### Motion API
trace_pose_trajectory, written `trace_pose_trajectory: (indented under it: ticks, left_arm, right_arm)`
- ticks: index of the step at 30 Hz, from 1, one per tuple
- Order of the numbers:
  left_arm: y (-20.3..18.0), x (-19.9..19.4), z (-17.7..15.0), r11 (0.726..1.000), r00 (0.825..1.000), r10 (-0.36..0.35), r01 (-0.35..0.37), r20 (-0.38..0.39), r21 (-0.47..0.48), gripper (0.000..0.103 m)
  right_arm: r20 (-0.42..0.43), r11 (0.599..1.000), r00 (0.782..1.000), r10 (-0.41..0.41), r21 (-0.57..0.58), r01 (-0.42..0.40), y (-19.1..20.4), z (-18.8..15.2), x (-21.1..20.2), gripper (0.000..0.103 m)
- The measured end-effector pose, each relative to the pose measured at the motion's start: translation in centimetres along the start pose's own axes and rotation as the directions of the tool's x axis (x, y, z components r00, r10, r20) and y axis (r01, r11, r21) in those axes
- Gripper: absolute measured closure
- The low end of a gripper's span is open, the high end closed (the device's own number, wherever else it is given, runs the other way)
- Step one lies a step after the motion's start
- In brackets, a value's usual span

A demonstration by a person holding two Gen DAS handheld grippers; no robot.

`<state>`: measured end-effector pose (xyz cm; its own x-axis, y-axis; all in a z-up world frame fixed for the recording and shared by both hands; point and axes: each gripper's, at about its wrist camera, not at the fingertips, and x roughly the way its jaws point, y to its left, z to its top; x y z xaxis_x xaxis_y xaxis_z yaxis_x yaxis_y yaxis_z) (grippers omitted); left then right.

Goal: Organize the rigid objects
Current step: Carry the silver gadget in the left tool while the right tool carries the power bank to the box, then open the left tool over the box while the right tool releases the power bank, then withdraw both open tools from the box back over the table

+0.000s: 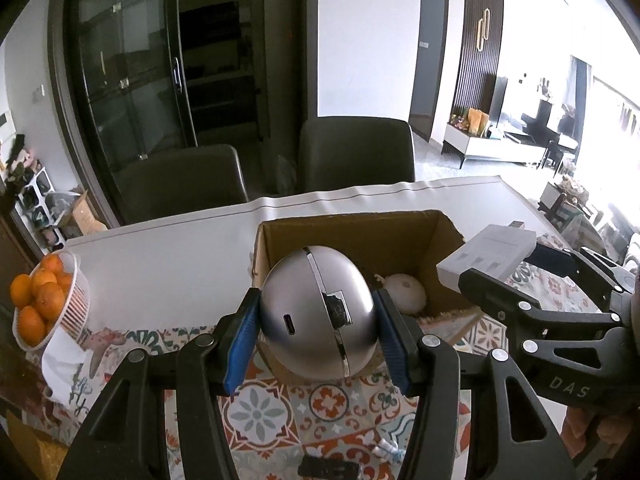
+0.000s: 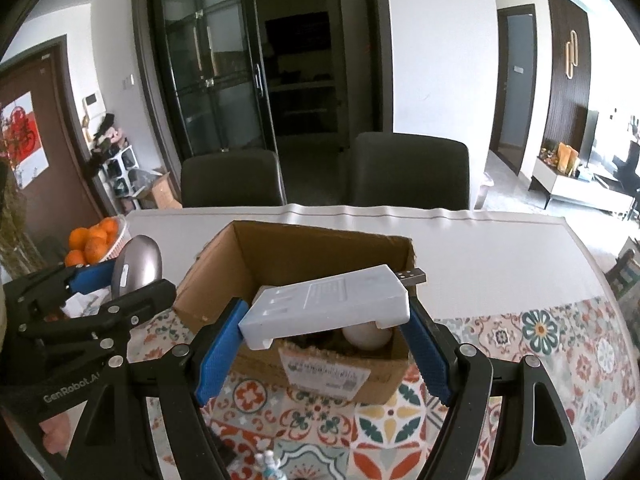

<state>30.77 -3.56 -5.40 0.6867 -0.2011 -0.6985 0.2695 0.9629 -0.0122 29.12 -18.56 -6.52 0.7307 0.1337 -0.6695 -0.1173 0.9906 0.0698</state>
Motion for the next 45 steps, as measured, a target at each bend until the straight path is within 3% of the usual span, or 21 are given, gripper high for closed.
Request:
trace_pose_trajectory:
  ticks: [10,21,23,28,32,39,45]
  left_arm:
    - [0.3,4.8,2.2,1.0,0.998,0.008,-0.006,-0.07,0.025,0.048]
    - [0.2,8.8,1.8,0.999,0.983,0.01,-0.002,-0.182,0.041,0.047]
    - [0.1,8.6,1.7,0.999,0.985,0.027,-0.02,-0.171,0.047,0.036]
    - [0.6,7.3,1.7,0.994,0.987,0.1,-0.093,-0.129,0.056,0.022]
    - [1.8,5.9,1.3,0.99,0.983,0.144,-0.143,-0.117,0.019,0.019]
    - [2.7,2.9,-0.2,0.975,0.972,0.218,-0.22,-0.082,-0.02,0.011]
    - [2.7,0.1,-1.5,0.972,0.973,0.223,-0.227,-0.062,-0.063,0.005]
  right_arm:
    - [-0.078,1.0,0.997,-0.017,-0.026,0.015,-0.7,1.7,4.4,0.026]
    - [-0.164,0.999,0.986,-0.029,-0.03,0.025,-1.7,0.9,7.6,0.026]
    - [-0.17,0.999,0.985,-0.034,-0.032,0.028,-1.6,0.7,7.9,0.026]
    - [-0.181,1.0,0.983,-0.019,-0.025,0.014,-1.6,0.7,8.1,0.026]
    - [-0.183,0.999,0.983,-0.029,-0.044,0.021,-0.9,0.7,7.9,0.019]
    - [-0.164,0.997,0.985,-0.053,-0.061,0.043,0.4,0.3,6.3,0.019]
    - [-0.118,0.996,0.991,-0.058,-0.078,0.049,1.3,-0.4,3.5,0.019]
